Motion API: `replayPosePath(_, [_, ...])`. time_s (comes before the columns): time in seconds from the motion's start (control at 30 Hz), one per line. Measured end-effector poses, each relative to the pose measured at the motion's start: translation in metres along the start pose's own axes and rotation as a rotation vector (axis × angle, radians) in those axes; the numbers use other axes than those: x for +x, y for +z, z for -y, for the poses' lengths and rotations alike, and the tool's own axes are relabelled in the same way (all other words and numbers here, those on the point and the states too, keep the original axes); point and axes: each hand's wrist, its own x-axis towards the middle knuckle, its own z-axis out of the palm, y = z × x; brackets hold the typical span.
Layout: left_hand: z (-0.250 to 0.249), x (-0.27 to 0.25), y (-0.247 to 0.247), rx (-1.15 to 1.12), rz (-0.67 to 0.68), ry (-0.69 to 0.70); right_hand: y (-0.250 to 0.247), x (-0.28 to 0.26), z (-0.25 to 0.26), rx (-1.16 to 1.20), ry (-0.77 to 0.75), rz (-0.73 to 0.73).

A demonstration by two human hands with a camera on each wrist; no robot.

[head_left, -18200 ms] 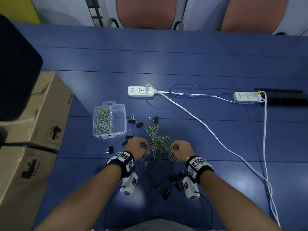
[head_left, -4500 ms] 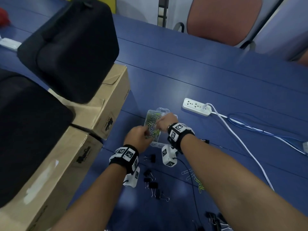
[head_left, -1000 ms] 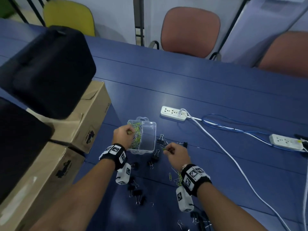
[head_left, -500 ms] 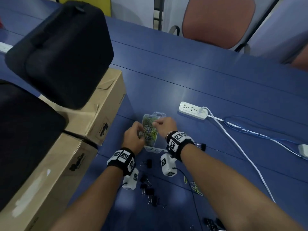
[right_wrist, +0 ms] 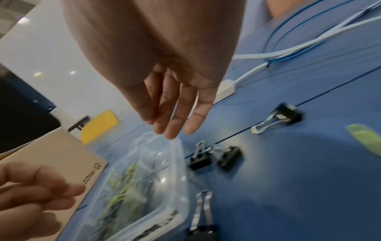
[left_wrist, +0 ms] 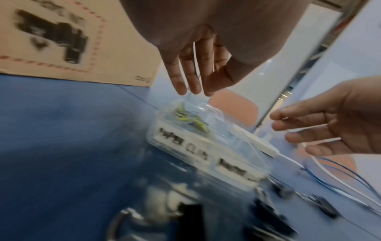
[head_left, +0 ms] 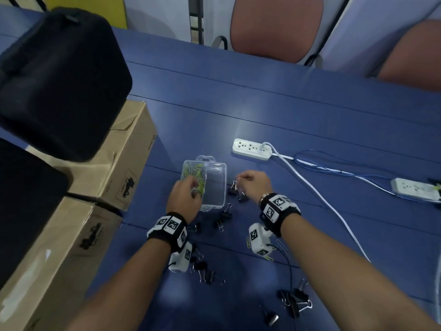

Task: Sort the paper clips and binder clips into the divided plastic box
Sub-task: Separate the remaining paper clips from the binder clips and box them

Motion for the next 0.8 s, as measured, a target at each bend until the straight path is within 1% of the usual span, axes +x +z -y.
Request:
replayPosePath(0.1, [-0.025, -0.008, 0.022, 0.012, 0.06, 0.14, -0.038, -0.011, -0.046, -0.041, 0.064, -0.184])
replayPosePath(0.17, [-0.041, -0.011, 0.042, 0.008, 0.129, 0.2, -0.057, -0.023, -0.074, -0.106, 0.126, -0.235])
replayPosePath(0.2, [-0.047, -0.012, 0.053, 0.0, 0.172, 0.214, -0.064, -0.029, -0.087, -0.145, 0.151, -0.217])
replayPosePath(0.27, [-0.059, -0.015, 0.073, 0.021, 0.291, 0.219, -0.072, -0.041, -0.108, -0.229, 0.178, -0.12])
replayPosePath(0.33, [-0.068, -0.019, 0.092, 0.108, 0.452, 0.245, -0.075, -0.054, -0.124, -0.341, 0.177, -0.014])
replayPosePath(0.4, [-0.075, -0.028, 0.108, 0.236, 0.629, 0.292, -0.074, -0.07, -0.138, -0.416, 0.136, 0.081])
replayPosePath(0.47, [-0.077, -0.039, 0.122, 0.377, 0.728, 0.346, -0.07, -0.085, -0.148, -0.505, 0.049, 0.17])
replayPosePath(0.57, [-0.078, -0.058, 0.133, 0.531, 0.768, 0.392, -0.065, -0.096, -0.154, -0.683, -0.071, 0.227])
replayPosePath(0.63, [-0.079, -0.07, 0.139, 0.583, 0.777, 0.401, -0.064, -0.094, -0.153, -0.797, -0.126, 0.255])
replayPosePath(0.73, [-0.079, -0.088, 0.146, 0.573, 0.736, 0.389, -0.067, -0.088, -0.151, -0.927, -0.156, 0.326])
replayPosePath(0.8, [-0.078, -0.096, 0.15, 0.555, 0.671, 0.389, -0.071, -0.087, -0.151, -0.929, -0.161, 0.35])
